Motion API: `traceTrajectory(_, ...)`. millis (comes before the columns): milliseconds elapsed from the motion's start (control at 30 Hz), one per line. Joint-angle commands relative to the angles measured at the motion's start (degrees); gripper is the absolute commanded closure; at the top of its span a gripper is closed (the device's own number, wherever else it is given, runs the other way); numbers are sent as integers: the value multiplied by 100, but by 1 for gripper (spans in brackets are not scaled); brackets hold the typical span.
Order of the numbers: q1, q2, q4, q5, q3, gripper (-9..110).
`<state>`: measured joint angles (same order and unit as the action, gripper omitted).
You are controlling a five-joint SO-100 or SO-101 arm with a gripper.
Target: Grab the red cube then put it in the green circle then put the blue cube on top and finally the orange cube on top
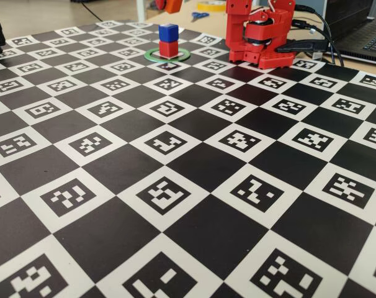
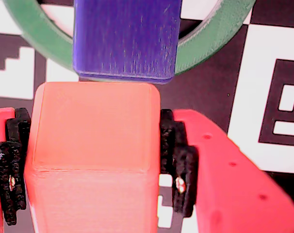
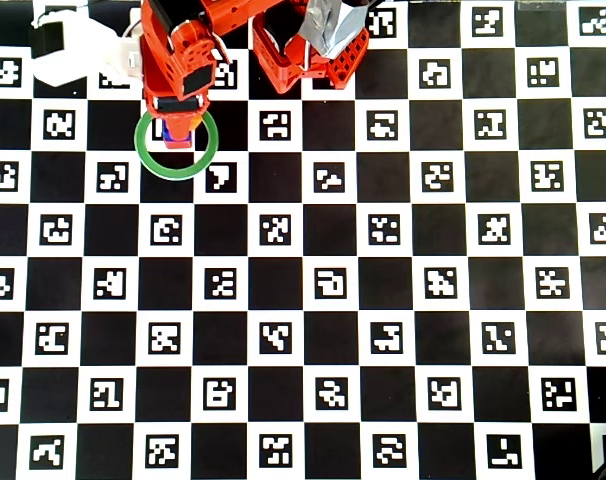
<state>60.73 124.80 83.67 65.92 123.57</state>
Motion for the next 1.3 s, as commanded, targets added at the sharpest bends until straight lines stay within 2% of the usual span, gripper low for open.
traceTrajectory(0, -44, 343, -255, -9, 53, 98)
traceTrajectory(1267, 360, 237, -984, 352, 510, 98)
